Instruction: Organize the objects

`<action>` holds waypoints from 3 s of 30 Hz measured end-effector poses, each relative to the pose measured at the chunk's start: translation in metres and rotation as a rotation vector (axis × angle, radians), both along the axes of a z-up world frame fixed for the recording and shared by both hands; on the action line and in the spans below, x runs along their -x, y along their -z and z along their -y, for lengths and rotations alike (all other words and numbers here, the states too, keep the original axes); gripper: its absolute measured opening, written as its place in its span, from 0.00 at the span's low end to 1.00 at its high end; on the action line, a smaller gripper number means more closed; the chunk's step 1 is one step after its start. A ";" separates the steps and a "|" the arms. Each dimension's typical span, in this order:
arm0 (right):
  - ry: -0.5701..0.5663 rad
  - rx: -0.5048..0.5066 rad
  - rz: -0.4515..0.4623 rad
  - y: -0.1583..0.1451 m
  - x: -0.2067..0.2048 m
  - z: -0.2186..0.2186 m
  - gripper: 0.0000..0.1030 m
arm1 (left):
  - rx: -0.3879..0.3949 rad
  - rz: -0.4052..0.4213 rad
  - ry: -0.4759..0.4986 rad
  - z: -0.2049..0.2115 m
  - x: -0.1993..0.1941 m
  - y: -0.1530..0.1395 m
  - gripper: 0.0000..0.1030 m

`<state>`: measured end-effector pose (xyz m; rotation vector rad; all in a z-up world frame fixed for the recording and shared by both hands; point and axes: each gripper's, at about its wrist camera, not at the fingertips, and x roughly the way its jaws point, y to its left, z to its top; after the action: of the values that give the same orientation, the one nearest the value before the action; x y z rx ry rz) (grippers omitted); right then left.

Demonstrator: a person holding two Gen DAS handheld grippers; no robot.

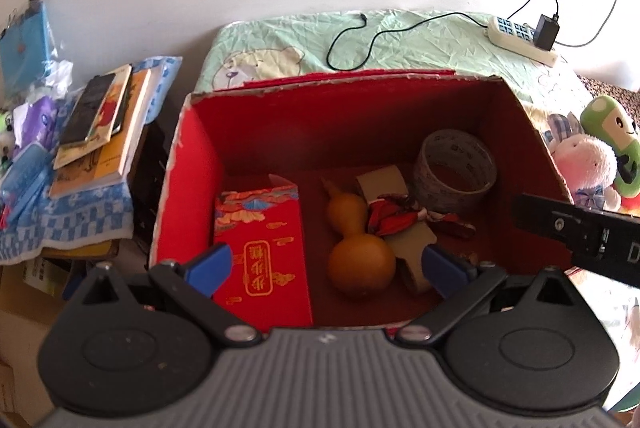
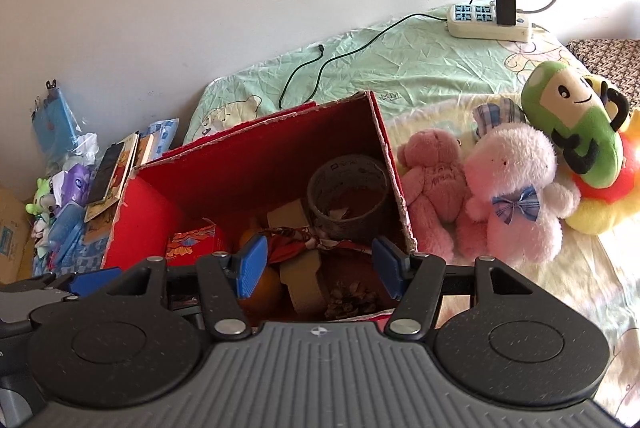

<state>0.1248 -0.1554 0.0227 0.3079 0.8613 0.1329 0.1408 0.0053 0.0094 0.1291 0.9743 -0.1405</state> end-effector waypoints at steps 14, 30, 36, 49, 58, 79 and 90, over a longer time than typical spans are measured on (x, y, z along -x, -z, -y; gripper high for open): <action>0.036 0.009 -0.020 0.008 -0.005 -0.011 0.60 | 0.021 -0.039 0.017 -0.008 -0.015 0.011 0.98; 0.052 -0.041 -0.026 0.015 0.005 -0.005 0.60 | -0.007 -0.040 0.035 0.003 -0.010 0.014 0.98; 0.024 -0.021 -0.024 0.014 0.001 -0.002 0.60 | -0.027 -0.032 -0.009 0.002 -0.009 0.013 0.98; -0.019 -0.024 -0.002 0.011 0.001 0.004 0.60 | -0.048 0.002 -0.072 0.000 -0.006 0.008 0.98; 0.004 -0.037 0.034 0.010 0.008 0.008 0.60 | -0.063 0.033 -0.106 -0.004 -0.003 0.006 0.98; -0.004 -0.017 0.031 0.009 0.011 -0.001 0.60 | -0.034 0.022 -0.101 -0.007 0.003 0.007 0.98; -0.015 -0.003 0.001 0.015 0.006 -0.007 0.60 | -0.040 0.001 -0.104 -0.010 0.001 0.013 0.98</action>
<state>0.1185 -0.1485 0.0072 0.3048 0.8626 0.1480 0.1399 0.0151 -0.0034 0.1147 0.9814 -0.0260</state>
